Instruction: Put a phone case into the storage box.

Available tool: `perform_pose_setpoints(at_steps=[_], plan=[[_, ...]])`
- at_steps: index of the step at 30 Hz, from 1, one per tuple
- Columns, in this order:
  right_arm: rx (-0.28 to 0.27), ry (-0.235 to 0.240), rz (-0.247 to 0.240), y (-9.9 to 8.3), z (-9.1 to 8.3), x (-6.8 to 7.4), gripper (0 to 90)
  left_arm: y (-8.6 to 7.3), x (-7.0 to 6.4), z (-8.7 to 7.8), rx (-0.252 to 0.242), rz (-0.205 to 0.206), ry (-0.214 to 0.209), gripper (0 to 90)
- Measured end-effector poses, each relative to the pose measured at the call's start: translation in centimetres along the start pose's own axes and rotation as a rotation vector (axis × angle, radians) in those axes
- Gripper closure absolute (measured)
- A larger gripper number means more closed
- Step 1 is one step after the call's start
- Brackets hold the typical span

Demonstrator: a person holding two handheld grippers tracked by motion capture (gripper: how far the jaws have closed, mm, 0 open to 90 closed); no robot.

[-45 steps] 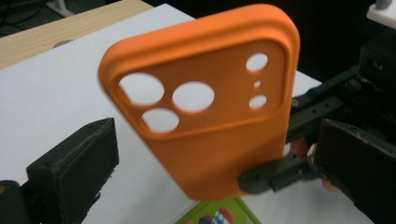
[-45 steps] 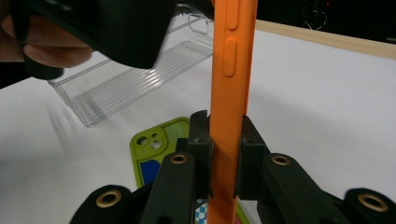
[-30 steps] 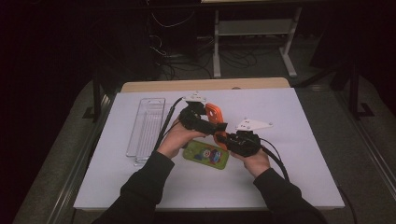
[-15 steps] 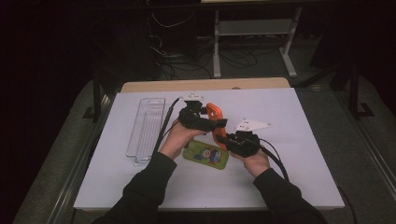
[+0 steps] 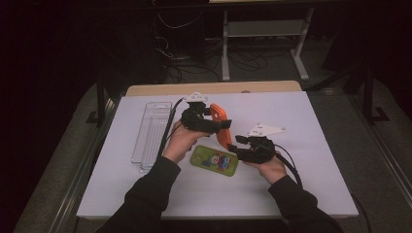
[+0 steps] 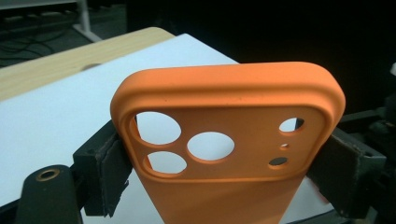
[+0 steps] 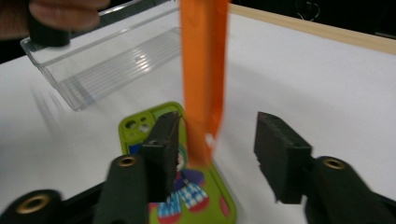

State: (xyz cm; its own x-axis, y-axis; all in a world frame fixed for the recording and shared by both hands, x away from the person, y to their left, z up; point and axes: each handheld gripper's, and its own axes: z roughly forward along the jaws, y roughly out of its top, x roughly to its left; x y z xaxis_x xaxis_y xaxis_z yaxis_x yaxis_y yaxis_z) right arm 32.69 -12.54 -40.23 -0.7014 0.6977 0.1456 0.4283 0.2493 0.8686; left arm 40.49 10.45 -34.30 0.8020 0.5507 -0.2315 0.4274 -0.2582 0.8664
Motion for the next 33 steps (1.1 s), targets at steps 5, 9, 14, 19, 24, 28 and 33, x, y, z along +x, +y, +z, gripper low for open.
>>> perform_pose_setpoints(at_steps=[5,9,14,19,24,28,33], plan=[[0.034,-0.028,0.025,-0.7,-1.4,-1.2,31.4,1.0,1.1,-1.2,-0.002,-0.003,0.057,15.4],[0.068,-0.093,0.005,-1.7,-2.2,-1.6,18.7,2.0,2.1,-2.5,-0.016,-0.005,0.099,15.4],[0.089,-0.068,-0.015,-3.4,-3.2,-1.6,7.0,3.2,3.2,-4.3,-0.039,0.006,0.161,15.3],[0.132,-0.055,-0.007,-4.7,-3.7,-1.4,0.0,4.1,4.5,-6.1,-0.072,-0.008,0.226,15.3],[0.16,-0.068,-0.047,-5.8,-4.1,-1.2,0.0,4.5,6.0,-7.8,-0.078,-0.019,0.309,15.3],[0.175,-0.07,-0.051,-6.3,-4.3,-0.9,0.0,4.6,7.5,-8.9,-0.082,-0.029,0.406,15.3],[0.191,-0.078,-0.069,-6.5,-4.3,-0.7,0.0,4.4,9.2,-9.3,-0.077,-0.039,0.515,15.3]])
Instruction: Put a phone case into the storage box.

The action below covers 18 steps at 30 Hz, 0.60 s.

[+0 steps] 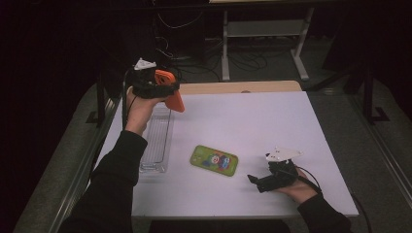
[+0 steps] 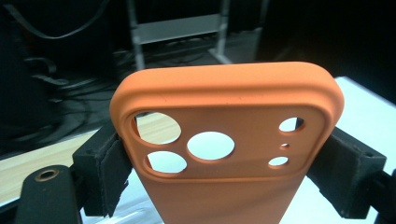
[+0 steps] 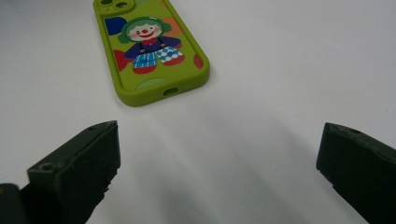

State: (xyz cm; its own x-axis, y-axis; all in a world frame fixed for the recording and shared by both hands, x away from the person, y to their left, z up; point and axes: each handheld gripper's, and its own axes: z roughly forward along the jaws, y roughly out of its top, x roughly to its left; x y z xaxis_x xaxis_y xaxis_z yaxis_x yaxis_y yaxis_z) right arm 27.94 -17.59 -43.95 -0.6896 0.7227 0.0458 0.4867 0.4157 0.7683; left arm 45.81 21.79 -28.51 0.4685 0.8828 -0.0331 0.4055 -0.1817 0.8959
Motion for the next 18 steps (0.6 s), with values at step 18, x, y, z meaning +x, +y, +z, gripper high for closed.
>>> perform_pose_setpoints(at_steps=[18], plan=[[-0.028,0.014,-0.006,0.3,-0.3,-0.1,0.0,-1.7,3.3,3.8,0.119,-0.038,0.317,15.0]])
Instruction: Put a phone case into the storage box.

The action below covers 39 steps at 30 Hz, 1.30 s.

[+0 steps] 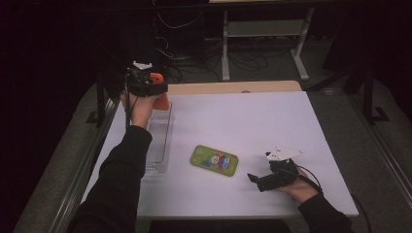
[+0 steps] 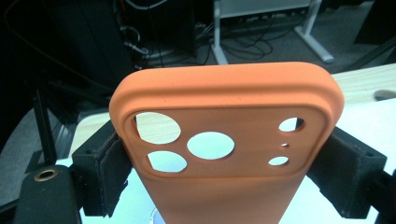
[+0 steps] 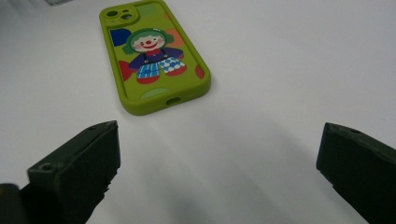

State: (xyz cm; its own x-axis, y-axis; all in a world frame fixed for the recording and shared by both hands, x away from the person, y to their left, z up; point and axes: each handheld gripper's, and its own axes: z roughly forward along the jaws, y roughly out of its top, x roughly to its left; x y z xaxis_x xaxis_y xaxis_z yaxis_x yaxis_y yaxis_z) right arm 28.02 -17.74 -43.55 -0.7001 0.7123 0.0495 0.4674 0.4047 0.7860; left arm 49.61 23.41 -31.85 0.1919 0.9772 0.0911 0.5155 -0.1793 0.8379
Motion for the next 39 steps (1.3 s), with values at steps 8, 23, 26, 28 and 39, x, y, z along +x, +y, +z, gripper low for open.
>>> perform_pose_setpoints(at_steps=[8,23,26,28,39], plan=[[-0.011,0.005,0.004,0.1,-0.2,-0.1,0.0,-1.1,0.3,2.3,0.074,-0.025,0.035,14.9],[-0.018,0.005,-0.002,0.1,-0.2,-0.1,0.0,-2.4,0.1,4.4,0.148,-0.04,0.056,14.6],[-0.02,0.004,-0.005,0.1,-0.2,-0.2,0.0,-2.3,0.1,4.5,0.144,-0.044,0.056,14.5],[-0.017,0.007,0.0,0.1,-0.2,-0.1,0.0,-2.4,0.1,4.6,0.148,-0.049,0.053,14.4],[-0.017,0.006,0.001,0.1,-0.2,0.0,0.0,-2.6,-0.1,5.2,0.156,-0.048,0.058,12.9]])
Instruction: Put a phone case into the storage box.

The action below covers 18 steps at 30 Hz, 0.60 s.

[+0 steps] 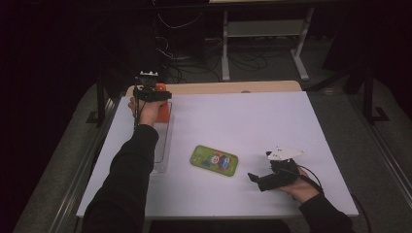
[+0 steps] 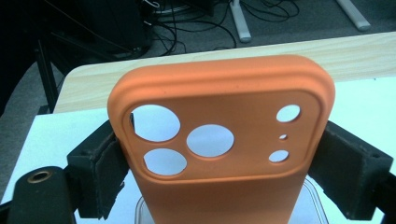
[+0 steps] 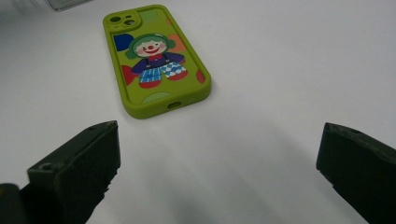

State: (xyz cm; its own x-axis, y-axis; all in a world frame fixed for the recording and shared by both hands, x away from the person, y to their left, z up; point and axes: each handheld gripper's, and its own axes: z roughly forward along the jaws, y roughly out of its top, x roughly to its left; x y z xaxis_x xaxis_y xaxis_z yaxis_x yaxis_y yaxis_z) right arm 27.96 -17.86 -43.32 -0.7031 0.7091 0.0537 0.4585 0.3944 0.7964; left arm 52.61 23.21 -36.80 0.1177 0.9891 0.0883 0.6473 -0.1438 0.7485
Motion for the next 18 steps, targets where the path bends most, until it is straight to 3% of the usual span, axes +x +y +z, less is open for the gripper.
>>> perform_pose_setpoints(at_steps=[3,8,14,18], plan=[[-0.001,0.0,-0.002,0.0,0.0,0.0,0.0,0.0,-0.1,0.2,-0.005,-0.011,-0.005,12.1],[-0.001,0.0,-0.003,0.0,0.0,0.0,0.0,0.1,0.1,-0.1,-0.022,-0.016,-0.036,1.7],[-0.004,-0.002,-0.012,0.0,-0.1,0.0,0.0,0.5,0.8,-1.4,-0.049,0.013,-0.062,0.1],[-0.004,-0.002,-0.009,0.0,-0.2,0.0,0.0,0.6,1.1,-2.7,-0.033,0.07,-0.106,0.0]])
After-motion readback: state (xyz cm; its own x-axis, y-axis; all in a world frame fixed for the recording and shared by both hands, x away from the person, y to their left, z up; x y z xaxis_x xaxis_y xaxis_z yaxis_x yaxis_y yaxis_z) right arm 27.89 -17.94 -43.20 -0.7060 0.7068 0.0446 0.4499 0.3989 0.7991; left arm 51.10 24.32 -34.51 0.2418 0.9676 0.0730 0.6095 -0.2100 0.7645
